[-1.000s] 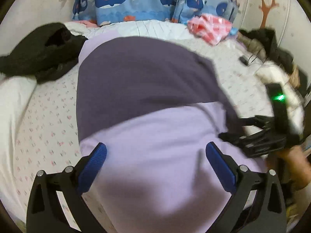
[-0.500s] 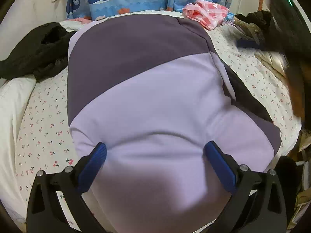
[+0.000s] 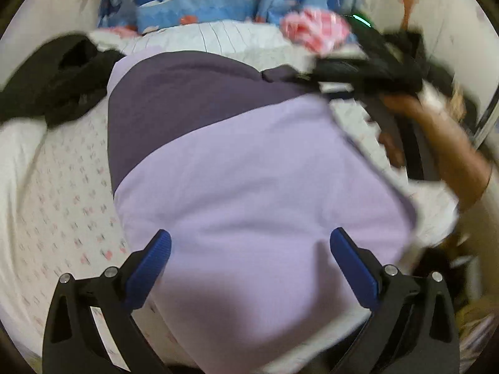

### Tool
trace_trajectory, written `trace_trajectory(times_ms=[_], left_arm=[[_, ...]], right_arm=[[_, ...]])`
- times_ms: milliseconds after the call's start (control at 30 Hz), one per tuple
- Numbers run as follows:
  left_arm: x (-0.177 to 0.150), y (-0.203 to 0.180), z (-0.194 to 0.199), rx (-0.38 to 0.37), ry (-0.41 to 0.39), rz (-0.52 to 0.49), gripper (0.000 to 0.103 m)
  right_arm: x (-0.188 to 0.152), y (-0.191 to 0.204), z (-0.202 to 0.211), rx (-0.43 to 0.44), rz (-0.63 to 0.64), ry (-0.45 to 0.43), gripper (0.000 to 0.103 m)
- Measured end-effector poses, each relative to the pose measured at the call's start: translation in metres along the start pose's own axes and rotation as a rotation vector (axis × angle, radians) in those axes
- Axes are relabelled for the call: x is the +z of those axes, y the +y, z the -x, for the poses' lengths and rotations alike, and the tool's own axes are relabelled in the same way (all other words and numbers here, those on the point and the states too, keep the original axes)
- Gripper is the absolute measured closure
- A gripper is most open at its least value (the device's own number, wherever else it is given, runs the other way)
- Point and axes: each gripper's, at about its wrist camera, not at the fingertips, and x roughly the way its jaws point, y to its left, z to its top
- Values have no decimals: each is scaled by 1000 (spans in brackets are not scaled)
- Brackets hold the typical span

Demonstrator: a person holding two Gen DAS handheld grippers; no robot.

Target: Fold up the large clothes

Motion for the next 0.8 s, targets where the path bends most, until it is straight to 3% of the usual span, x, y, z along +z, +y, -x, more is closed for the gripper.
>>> trace_trajectory(times_ms=[67,133,200,267,333,400,467,533,567,633,733,800], left_arm=[[-8,16,18,3,-42,64,5],[-16,35,21,12,-50,142,5],[-25,55,4,1,12,251,5],[-32,62,-19,-44,78,305,5],[-26,53,-10,-26,51,288,6],[-13,36,10,6,-21,210,6],[-2,24,14,38,-36,145,6],[3,15,-6,35,36,121,6],[1,8,-24,66,81,83,6],[-4,-6,-43,184,81,-10,5],[-4,-6,-42,182,74,3,5],[-3,0,-42,166,77,20,5]], right_arm=[[-28,1,30,39,13,2,8],[-61,-4,37,77,-8,62,8],[-94,-14,17,131,-72,146,8],[-117,-18,11,202,-153,174,8],[-131,-6,14,245,-160,166,8],[-140,7,17,178,-86,182,8],[-146,8,12,80,-15,204,8],[-149,-6,3,69,-6,239,7],[-149,-12,1,89,-24,258,7],[-140,-11,10,68,-11,262,7],[-118,14,41,-65,84,157,7],[-100,37,64,-90,123,21,7]])
